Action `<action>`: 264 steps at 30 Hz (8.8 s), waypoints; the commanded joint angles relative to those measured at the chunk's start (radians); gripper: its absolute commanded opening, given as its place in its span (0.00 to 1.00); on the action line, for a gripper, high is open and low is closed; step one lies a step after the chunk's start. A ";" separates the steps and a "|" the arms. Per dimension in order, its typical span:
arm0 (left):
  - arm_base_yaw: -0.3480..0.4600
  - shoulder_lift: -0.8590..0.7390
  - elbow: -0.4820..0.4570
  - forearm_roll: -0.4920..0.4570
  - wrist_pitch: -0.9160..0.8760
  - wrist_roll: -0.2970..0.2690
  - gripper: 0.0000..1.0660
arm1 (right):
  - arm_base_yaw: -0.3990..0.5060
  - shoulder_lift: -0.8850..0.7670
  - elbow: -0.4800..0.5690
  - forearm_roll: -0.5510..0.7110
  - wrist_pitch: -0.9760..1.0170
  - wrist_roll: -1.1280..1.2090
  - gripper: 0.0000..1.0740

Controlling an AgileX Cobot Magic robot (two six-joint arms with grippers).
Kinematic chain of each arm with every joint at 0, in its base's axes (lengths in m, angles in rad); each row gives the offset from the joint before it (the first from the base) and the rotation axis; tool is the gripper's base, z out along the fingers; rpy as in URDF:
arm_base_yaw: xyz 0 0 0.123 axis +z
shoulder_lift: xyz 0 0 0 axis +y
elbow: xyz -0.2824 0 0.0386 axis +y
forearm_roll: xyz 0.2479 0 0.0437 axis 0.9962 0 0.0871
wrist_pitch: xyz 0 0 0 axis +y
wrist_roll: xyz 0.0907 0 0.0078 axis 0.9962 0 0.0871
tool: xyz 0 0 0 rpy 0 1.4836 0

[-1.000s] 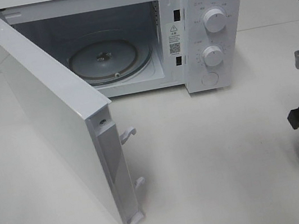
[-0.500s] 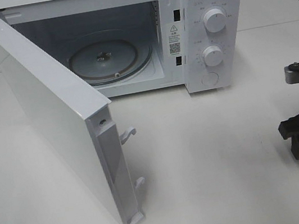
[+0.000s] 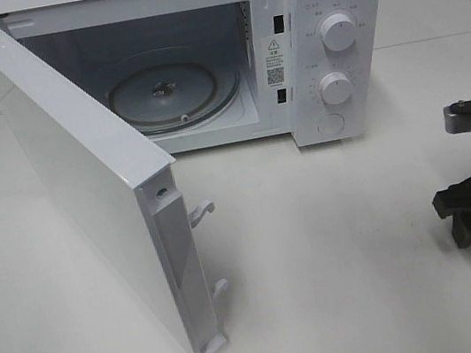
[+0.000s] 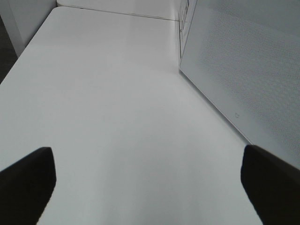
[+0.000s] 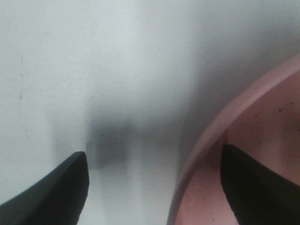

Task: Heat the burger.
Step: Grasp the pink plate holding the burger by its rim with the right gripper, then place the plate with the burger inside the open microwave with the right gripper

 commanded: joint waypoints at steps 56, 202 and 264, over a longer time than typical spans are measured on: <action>0.003 -0.002 0.002 -0.001 -0.014 -0.003 0.94 | -0.015 0.011 0.030 -0.030 0.036 0.014 0.00; 0.003 -0.002 0.002 -0.001 -0.014 -0.003 0.94 | 0.625 -0.698 0.029 -0.409 0.330 -0.710 0.04; 0.003 -0.002 0.002 -0.001 -0.014 -0.003 0.94 | 0.625 -0.695 0.030 -0.203 -0.044 -1.218 0.00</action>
